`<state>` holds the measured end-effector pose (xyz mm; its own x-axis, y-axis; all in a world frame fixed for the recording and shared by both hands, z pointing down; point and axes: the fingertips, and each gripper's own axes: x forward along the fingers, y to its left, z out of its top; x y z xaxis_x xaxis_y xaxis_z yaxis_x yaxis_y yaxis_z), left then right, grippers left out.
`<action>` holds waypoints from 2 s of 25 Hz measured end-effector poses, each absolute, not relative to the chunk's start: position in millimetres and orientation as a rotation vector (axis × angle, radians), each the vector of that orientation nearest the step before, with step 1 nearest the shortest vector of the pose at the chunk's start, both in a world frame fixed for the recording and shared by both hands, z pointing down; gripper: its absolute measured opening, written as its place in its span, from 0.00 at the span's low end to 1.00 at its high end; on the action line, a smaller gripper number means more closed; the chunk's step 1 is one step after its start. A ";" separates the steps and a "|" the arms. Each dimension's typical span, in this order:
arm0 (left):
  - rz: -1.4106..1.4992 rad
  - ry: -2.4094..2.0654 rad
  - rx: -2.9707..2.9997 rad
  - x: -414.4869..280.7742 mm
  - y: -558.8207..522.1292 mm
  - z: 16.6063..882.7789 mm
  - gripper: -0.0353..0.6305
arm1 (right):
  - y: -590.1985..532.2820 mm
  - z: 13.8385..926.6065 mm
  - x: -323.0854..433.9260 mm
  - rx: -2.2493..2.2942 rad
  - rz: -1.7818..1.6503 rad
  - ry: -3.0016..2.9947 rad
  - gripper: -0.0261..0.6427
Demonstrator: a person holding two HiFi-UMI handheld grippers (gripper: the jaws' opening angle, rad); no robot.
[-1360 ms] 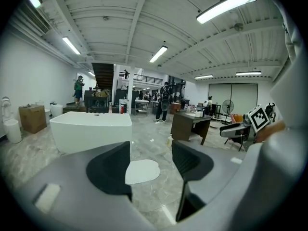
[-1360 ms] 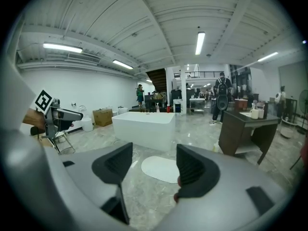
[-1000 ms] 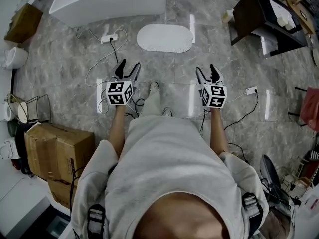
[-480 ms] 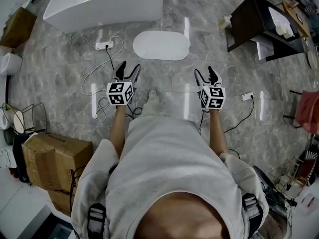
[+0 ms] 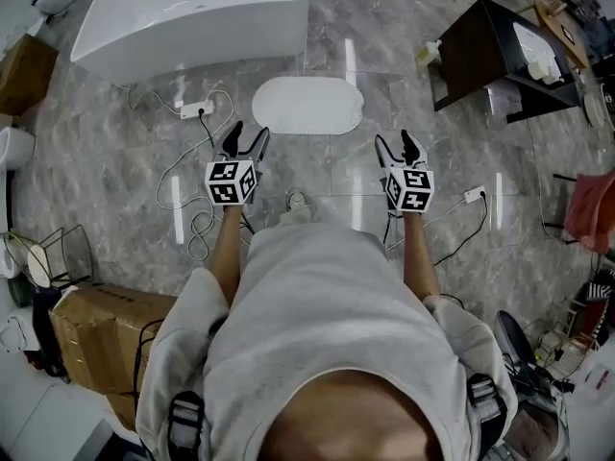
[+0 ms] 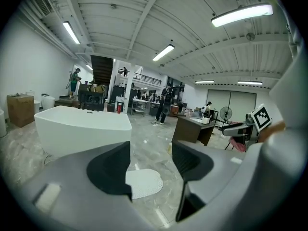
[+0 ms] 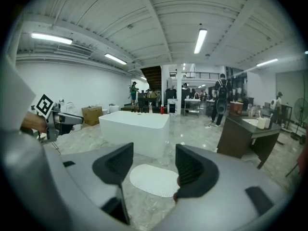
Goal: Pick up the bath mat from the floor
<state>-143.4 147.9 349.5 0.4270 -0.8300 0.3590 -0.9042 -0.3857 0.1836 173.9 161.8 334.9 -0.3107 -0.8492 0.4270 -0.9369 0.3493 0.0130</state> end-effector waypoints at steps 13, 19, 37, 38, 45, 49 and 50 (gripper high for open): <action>0.308 -1.411 2.346 -175.5 63.5 363.8 0.47 | 92.9 342.1 141.1 1.593 0.365 -2.195 0.45; 0.334 -1.395 2.321 -188.0 48.1 378.5 0.47 | 78.6 359.7 122.6 1.547 0.406 -2.183 0.45; 0.434 -1.385 2.227 -193.9 -15.6 426.7 0.47 | 9.8 413.9 127.6 1.466 0.520 -2.143 0.45; 0.445 -1.379 2.216 -192.6 -21.3 432.8 0.47 | 2.2 419.2 130.0 1.460 0.530 -2.140 0.45; 0.522 -1.375 2.114 -189.1 -54.0 478.5 0.47 | -49.2 459.4 152.2 1.412 0.593 -2.119 0.45; 0.509 -1.376 2.035 -183.9 -74.0 504.3 0.47 | -78.1 488.5 165.5 1.396 0.662 -2.106 0.45; 0.509 -1.376 2.020 -181.8 -78.8 511.3 0.47 | -84.2 497.2 168.4 1.395 0.682 -2.101 0.45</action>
<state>-181.8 -78.8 511.3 0.3786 -0.6797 0.6282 -0.9249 -0.2527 0.2840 168.4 -84.2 497.2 -0.3320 -0.6686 0.6654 -0.9319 0.3417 -0.1217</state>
